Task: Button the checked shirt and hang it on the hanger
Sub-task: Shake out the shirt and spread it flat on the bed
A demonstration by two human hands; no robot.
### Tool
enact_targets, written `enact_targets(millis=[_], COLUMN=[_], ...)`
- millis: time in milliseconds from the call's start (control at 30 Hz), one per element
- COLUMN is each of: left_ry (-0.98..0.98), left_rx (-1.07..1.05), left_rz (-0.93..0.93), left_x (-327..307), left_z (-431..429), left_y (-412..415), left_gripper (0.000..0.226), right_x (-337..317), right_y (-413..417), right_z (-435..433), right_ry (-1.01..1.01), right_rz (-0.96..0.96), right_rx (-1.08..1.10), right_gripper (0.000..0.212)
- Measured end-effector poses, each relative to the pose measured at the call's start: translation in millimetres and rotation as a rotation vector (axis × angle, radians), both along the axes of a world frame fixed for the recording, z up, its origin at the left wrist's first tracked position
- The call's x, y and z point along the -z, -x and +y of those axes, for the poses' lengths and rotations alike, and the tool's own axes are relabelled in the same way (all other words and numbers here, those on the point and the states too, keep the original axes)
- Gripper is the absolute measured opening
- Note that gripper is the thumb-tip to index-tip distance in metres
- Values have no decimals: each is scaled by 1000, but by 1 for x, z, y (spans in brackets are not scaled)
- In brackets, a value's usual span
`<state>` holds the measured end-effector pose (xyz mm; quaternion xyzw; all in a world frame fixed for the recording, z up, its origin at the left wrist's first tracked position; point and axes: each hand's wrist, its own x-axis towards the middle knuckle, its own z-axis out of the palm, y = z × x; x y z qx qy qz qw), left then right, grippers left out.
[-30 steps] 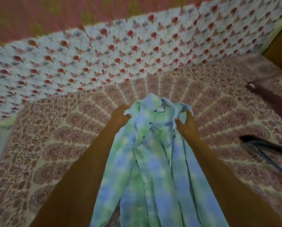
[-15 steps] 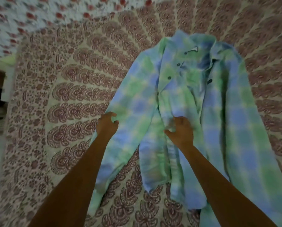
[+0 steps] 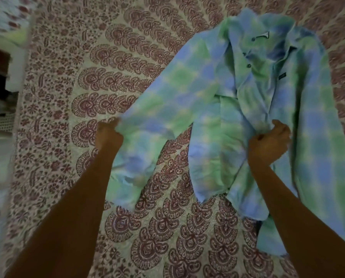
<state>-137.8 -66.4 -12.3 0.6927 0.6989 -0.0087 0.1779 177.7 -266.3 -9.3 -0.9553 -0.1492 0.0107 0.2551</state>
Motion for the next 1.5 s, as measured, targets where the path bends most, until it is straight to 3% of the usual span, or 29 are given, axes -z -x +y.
enact_targets(millis=[100, 233, 333, 400, 467, 567, 700, 767, 833, 900, 967, 1033, 1100, 1167, 1233, 1367, 1500], left_ry=[186, 272, 305, 316, 331, 399, 372, 309, 224, 128, 39, -4, 72, 277, 435, 385, 546], left_rx=[151, -40, -183, -239, -294, -260, -302, -331, -372, -402, -462, -519, -606, -664, -637, -760, -799], left_rz=[110, -15, -67, -164, -300, -462, -761, -831, -923, -1017, -1084, -1050, -1002, -945, -831, -863, -966], left_x=[5, 9, 4, 4, 4, -4, -21, -29, -41, -55, -65, -65, -55, -38, -20, -3, -11], left_z=[-8, -45, -78, -92, -96, -94, -83, -71, -52, -31, -12, -2, 0, -9, -23, -36, -30], left_y=[17, 55, 75, 86, 93, 103, 123, 135, 148, 163, 180, 191, 202, 212, 217, 207, 197], left_gripper=[49, 69, 83, 74, 53, 38, 10, 12, 13, 9, 20, 27, 29, 17, 30, 33, 29], right_x=[4, 0, -1, 1, 6, 11, 1, -6, -13, -25, -35, -34, -26, -15, -6, 3, 7], right_y=[51, 145, 192, 219, 244, 270, 294, 308, 324, 343, 363, 377, 386, 391, 392, 394, 399], right_z=[3, 8, 11, 15, 19, 26, 37, 49, 69, 89, 107, 117, 122, 122, 120, 121, 126], right_ry=[-95, -141, -67, -4, 25, -7, -162, -274, -400, -511, -575, -573, -529, -434, -344, -285, -360], right_rz=[33, 348, 622, 782, 879, 1015, 1338, 1467, 1503, 1557, 1604, 1614, 1614, 1602, 1574, 1506, 1625], right_rx=[-294, -520, -523, -518, -530, -439, -209, -166, -213, -261, -302, -293, -225, -177, -160, -134, -221], right_gripper=[44, 30, 35, 31, 13, 32, 14, 26, 42, 41, 38, 40, 39, 39, 43, 30, 24])
